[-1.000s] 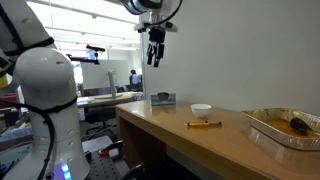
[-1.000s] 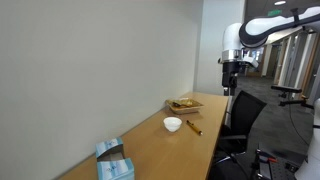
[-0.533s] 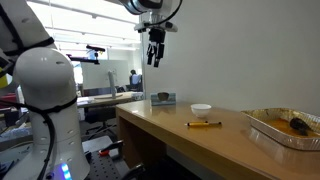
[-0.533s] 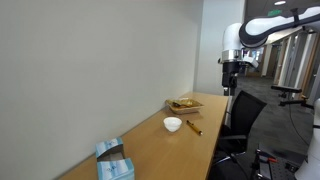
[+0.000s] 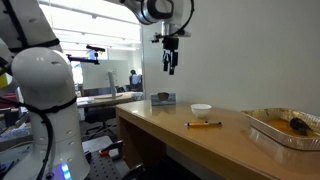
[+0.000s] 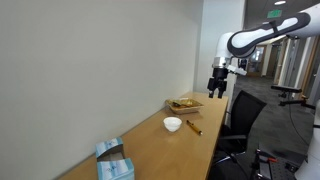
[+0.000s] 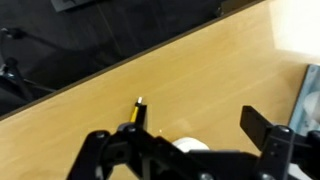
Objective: Put the pen in the white bowl
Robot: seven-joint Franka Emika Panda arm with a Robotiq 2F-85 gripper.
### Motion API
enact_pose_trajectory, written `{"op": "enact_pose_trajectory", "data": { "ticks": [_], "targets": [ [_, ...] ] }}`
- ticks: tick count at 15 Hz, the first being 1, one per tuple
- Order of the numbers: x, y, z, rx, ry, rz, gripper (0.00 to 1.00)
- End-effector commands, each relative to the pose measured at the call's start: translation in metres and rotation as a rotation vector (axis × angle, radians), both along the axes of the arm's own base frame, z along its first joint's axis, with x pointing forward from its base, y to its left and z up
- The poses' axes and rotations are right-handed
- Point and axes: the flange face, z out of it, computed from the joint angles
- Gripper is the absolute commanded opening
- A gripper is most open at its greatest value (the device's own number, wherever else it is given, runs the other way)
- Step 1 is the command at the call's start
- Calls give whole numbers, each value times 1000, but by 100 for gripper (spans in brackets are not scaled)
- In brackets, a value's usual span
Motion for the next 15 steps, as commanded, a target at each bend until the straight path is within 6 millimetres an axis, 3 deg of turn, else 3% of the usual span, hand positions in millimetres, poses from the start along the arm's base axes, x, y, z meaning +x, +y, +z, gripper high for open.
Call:
{"op": "enact_pose_trajectory", "data": {
  "ticks": [1, 8, 11, 15],
  "targets": [
    [36, -13, -44, -14, 31, -120, 100],
    [97, -44, -156, -73, 117, -202, 100],
    [117, -54, -187, -77, 166, -233, 100],
    [137, -73, -214, -86, 201, -280, 94]
  ]
}}
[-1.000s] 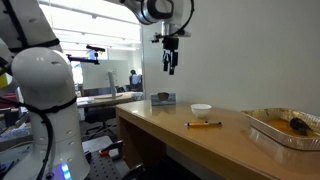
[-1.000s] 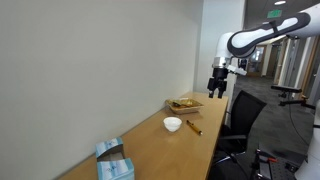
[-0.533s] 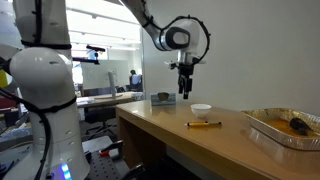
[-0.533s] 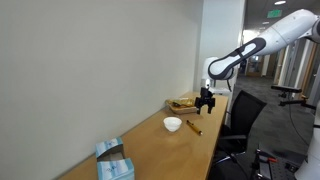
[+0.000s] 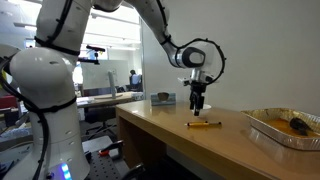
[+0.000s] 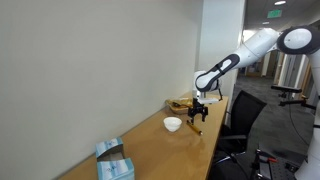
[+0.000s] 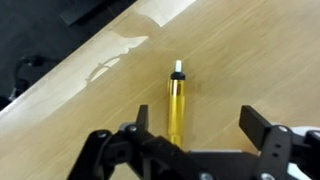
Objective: Put the pen in the white bowl
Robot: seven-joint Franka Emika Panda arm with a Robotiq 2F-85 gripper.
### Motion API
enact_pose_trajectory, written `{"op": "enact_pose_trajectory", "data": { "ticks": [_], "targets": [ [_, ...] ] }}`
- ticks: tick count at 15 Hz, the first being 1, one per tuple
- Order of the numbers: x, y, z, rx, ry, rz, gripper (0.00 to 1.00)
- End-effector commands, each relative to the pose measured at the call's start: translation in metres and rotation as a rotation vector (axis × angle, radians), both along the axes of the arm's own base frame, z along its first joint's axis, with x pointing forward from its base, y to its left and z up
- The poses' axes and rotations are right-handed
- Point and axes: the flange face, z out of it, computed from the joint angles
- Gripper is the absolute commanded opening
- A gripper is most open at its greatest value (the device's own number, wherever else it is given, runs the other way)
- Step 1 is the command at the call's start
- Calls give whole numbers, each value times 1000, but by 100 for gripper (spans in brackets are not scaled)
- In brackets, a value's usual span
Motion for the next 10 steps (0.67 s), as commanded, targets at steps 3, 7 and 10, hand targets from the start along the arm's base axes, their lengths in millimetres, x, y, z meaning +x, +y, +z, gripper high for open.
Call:
{"op": "enact_pose_trajectory", "data": {
  "ticks": [3, 7, 10],
  "targets": [
    [22, -16, -23, -12, 55, -42, 77],
    [27, -18, -39, -4, 84, -36, 40],
    [27, -18, -49, 1, 103, -32, 31]
  ]
}}
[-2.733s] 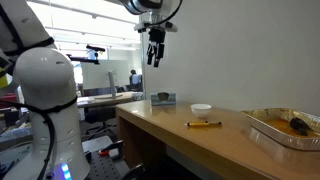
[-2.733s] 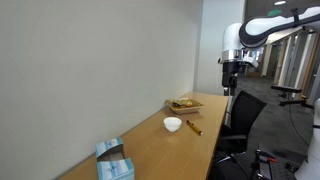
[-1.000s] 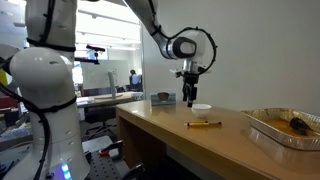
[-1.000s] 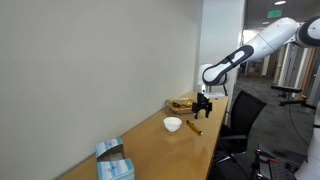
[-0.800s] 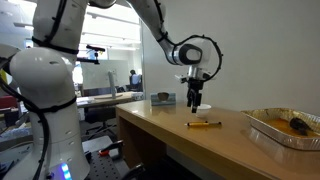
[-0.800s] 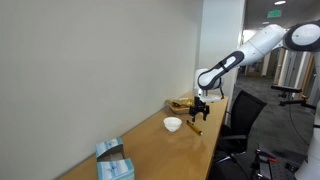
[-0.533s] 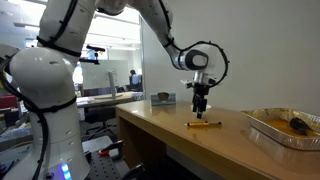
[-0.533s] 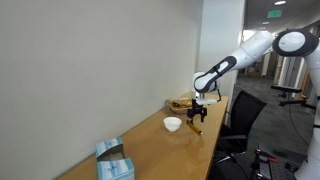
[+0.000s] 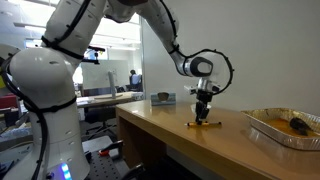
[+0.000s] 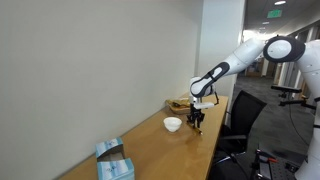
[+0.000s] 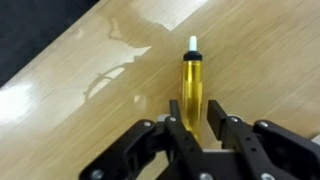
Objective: Put the pen in the white bowl
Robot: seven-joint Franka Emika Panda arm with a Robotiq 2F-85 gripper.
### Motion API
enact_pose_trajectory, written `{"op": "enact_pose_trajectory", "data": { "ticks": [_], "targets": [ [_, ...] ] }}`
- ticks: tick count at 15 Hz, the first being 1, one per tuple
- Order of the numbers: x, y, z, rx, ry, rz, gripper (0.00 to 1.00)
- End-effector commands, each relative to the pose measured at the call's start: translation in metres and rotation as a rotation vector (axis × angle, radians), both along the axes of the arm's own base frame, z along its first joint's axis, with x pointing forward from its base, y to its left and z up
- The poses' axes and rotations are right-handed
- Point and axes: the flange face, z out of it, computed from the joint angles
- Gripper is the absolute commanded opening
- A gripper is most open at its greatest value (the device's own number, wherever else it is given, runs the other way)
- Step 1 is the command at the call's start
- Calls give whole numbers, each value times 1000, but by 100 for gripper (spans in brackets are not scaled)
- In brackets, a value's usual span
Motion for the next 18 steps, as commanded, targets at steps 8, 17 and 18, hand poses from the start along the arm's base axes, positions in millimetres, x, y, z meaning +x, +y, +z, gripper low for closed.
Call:
{"op": "enact_pose_trajectory", "data": {
  "ticks": [8, 17, 18],
  "targets": [
    [6, -4, 3, 3, 21, -3, 5],
    [20, 12, 117, -84, -188, 75, 5],
    [22, 19, 127, -98, -213, 79, 5]
  ]
}}
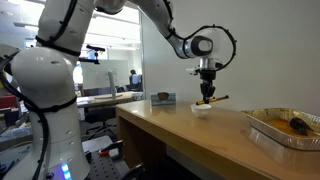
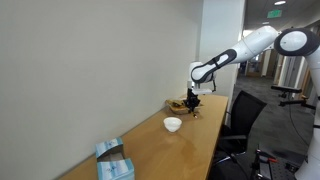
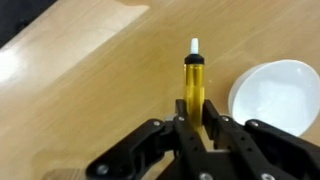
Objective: Put the pen in the white bowl
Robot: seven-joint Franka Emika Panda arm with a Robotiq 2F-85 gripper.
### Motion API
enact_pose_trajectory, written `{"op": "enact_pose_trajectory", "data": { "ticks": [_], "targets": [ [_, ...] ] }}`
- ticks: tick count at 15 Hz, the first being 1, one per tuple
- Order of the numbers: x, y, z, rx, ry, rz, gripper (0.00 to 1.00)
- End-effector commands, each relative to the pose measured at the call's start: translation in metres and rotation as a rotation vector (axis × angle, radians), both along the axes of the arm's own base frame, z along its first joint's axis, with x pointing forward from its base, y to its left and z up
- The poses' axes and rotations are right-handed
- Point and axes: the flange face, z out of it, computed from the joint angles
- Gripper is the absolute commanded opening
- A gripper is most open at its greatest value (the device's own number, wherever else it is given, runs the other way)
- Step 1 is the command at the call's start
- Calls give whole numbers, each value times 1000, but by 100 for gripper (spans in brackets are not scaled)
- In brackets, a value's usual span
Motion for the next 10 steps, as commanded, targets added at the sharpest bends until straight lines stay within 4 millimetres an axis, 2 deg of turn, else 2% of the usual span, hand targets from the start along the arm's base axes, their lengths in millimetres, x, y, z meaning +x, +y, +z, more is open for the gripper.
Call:
{"op": "enact_pose_trajectory", "data": {
  "ticks": [1, 4, 8, 10],
  "targets": [
    [1, 22, 27, -37, -73, 16, 5],
    [12, 52, 31, -39, -122, 8, 5],
    [29, 88, 11, -50, -174, -27, 5],
    [36, 97, -5, -69, -176, -43, 5]
  ]
}}
